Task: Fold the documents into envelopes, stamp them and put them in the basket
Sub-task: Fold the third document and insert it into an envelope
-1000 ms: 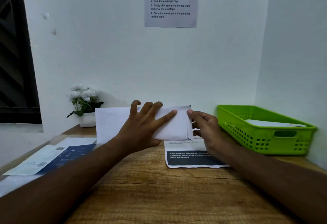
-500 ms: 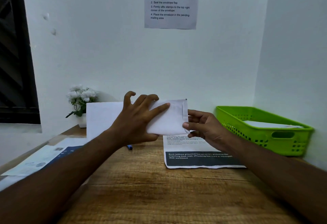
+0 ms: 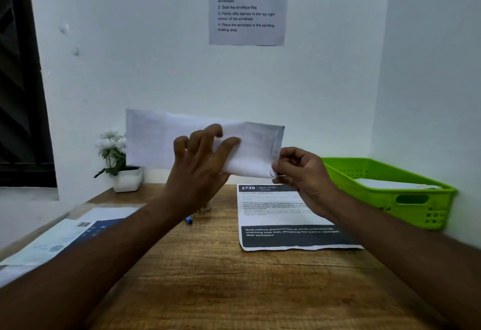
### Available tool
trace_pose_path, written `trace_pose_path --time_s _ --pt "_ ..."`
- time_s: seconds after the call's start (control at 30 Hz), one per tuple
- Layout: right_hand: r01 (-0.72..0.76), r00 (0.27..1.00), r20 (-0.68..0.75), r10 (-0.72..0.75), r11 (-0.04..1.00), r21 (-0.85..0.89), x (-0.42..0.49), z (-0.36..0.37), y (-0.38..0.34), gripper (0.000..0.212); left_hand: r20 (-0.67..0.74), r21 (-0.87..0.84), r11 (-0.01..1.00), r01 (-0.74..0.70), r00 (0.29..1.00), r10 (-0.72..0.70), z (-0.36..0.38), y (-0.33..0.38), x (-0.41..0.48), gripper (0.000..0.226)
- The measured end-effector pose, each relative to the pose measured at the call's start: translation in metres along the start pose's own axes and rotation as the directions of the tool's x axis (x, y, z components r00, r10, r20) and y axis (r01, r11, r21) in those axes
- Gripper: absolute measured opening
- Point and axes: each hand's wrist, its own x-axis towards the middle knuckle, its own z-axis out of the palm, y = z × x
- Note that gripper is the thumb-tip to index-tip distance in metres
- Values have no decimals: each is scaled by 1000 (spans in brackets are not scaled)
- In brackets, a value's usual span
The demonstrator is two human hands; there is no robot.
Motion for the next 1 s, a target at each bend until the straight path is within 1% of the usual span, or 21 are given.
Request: trace_pose_path --time_s 0.03,0.1,0.2,0.27,0.33,0.4,0.47,0.53,0.63,0.7,0.73,0.8,0.87,1.0 --pt "34 999 -33 -35 999 -8 -1 4 0 25 -24 -24 999 25 999 -25 -1 3 2 54" --pt "96 992 -82 -98 995 -28 -4 14 -1 25 -15 -76 996 51 999 -52 -2 10 4 58" --pt "166 980 -101 -171 984 -56 -12 29 -1 23 74 -184 980 76 995 -63 -3 20 3 65" --pt "191 976 -87 -198 979 -77 -16 36 0 23 129 -313 942 123 988 -86 -4 27 1 67" --pt "202 975 -76 -210 974 -98 -19 39 -1 23 167 -495 844 207 976 -141 -5 35 -1 65" --pt "223 970 -61 -233 964 -146 -20 40 -4 22 205 -654 686 318 948 -244 -6 42 -3 56" --pt "261 959 -51 -278 941 -217 -23 42 -5 23 236 -762 516 391 910 -340 -7 48 -2 53" --pt "310 942 -48 -333 914 -261 -26 46 -5 22 253 -806 416 421 880 -402 -12 51 1 46" --pt "382 913 -13 -407 867 -319 -32 51 -2 22 300 -825 304 477 824 -481 -18 54 5 21" --pt "409 904 30 -426 844 -346 -36 53 0 22 347 -843 193 502 781 -519 -19 56 7 9" --pt "424 898 50 -436 832 -358 -37 53 2 24 381 -850 121 513 757 -531 -20 56 7 8" --pt "465 878 92 -469 793 -395 -40 54 3 29 442 -850 -5 527 709 -550 -24 57 9 16" --pt "505 856 147 -495 744 -437 -41 53 3 31 464 -846 -67 529 668 -581 -26 57 10 19" --pt "560 825 267 -498 657 -506 -42 50 5 33 469 -831 -82 550 612 -637 -21 54 8 17"
